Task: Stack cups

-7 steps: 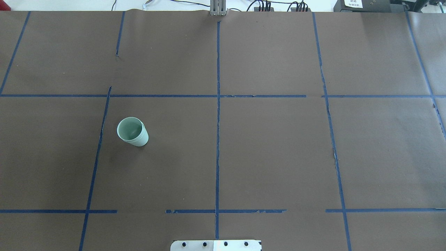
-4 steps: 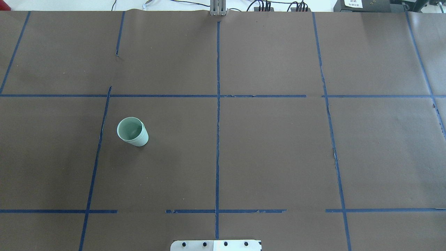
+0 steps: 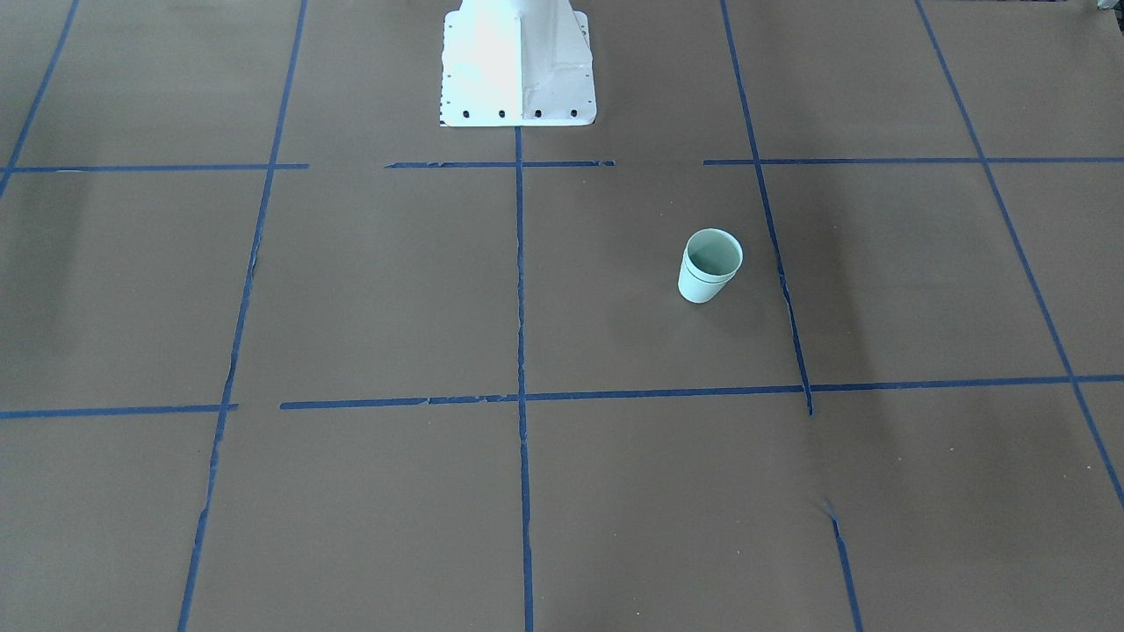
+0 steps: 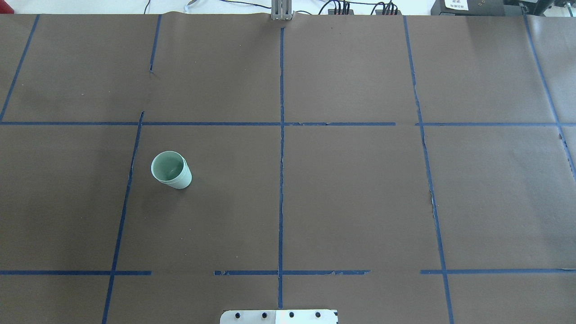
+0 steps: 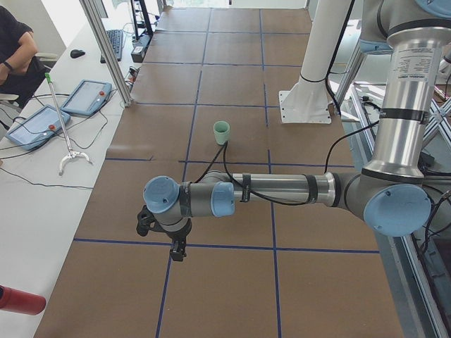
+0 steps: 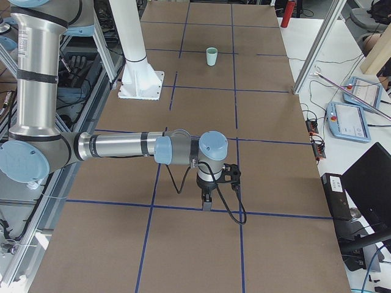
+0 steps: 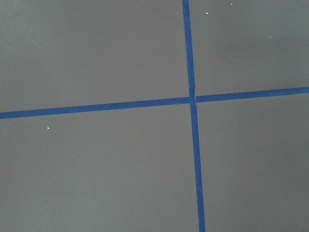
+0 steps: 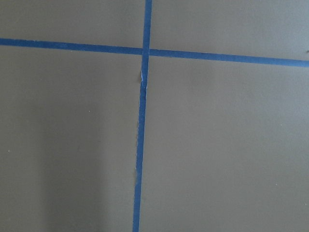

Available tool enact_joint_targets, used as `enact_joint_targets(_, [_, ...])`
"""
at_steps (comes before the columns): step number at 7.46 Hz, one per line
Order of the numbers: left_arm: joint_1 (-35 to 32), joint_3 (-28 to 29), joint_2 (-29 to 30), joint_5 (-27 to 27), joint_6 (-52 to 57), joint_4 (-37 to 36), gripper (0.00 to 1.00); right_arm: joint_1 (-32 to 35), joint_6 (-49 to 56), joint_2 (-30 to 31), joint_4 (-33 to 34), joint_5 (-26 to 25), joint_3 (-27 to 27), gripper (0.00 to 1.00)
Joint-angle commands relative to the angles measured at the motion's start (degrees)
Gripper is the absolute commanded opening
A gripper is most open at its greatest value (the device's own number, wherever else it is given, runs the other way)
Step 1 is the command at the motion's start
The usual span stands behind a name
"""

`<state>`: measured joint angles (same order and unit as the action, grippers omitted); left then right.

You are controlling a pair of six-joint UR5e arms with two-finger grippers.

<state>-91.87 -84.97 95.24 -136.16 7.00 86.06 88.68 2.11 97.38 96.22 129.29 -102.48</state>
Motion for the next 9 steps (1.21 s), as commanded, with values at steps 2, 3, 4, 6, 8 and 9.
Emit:
enact_joint_targets(2, [0.11,-0.20,0.21,0.02,-1.19,-0.01,1.00,0.00,0.00,0.00,0.02,0.00,0.00,1.00])
enact_joint_targets(3, [0.19,-0.20,0.38,0.11,-1.19,-0.01,1.00,0.00,0.00,0.00,-0.07,0.00,0.00,1.00])
enact_joint_targets(4, [0.20,-0.11,0.47,0.11,-1.19,-0.01,1.00,0.00,0.00,0.00,-0.07,0.00,0.00,1.00])
enact_joint_targets(6, [0.28,-0.20,0.56,0.11,-1.11,-0.01,1.00,0.00,0.00,0.00,-0.07,0.00,0.00,1.00])
enact_joint_targets(8, [0.28,-0.37,0.74,0.11,-1.28,-0.01,1.00,0.00,0.00,0.00,0.02,0.00,0.00,1.00])
enact_joint_targets(9, [0.20,-0.81,0.74,0.28,-1.28,0.07,1.00,0.00,0.00,0.00,-0.07,0.00,0.00,1.00])
